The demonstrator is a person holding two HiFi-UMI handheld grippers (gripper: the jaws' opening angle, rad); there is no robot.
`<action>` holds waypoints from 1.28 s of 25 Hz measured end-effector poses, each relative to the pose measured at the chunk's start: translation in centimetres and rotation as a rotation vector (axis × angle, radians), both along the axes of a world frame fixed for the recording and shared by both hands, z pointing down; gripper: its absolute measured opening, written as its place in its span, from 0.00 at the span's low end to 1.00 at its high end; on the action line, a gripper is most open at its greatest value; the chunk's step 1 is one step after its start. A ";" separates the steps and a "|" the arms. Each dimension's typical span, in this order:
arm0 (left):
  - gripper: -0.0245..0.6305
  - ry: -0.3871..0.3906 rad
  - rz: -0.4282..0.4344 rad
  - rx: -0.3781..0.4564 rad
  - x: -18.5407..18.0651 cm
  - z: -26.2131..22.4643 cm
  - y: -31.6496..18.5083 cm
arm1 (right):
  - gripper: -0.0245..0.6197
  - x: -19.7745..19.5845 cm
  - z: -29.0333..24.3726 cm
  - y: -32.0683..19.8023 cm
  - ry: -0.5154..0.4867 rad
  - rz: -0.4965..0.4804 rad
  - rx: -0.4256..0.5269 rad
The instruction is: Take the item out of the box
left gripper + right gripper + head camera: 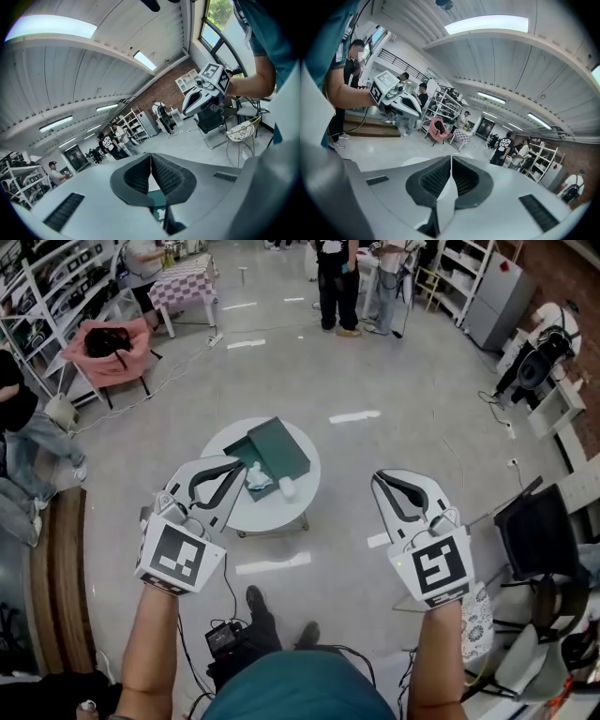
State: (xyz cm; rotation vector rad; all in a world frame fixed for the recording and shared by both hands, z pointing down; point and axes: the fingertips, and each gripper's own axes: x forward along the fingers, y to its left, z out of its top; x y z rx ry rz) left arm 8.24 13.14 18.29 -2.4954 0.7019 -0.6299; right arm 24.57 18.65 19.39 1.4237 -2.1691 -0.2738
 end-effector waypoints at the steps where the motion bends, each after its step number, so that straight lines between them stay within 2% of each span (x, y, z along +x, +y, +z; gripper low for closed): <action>1: 0.07 0.007 0.019 0.001 -0.1 -0.1 -1.3 | 0.10 -0.2 0.0 -1.0 0.003 0.017 -0.001; 10: 0.07 0.040 0.107 -0.015 -4.2 -0.3 -14.3 | 0.10 -4.8 -0.8 -12.5 0.030 0.107 -0.014; 15: 0.07 0.064 0.132 -0.021 -8.9 -0.3 -20.8 | 0.10 -9.7 -1.0 -18.5 0.037 0.138 -0.030; 22: 0.07 0.078 0.113 -0.039 -14.9 -0.2 -27.9 | 0.10 -16.1 -1.3 -26.1 0.068 0.091 -0.038; 29: 0.07 0.065 0.033 -0.044 -19.2 1.5 -33.2 | 0.10 -19.0 0.3 -33.2 0.048 0.019 -0.040; 32: 0.07 0.053 -0.020 -0.043 -19.6 1.7 -35.4 | 0.10 -18.7 0.4 -36.1 0.049 -0.033 -0.032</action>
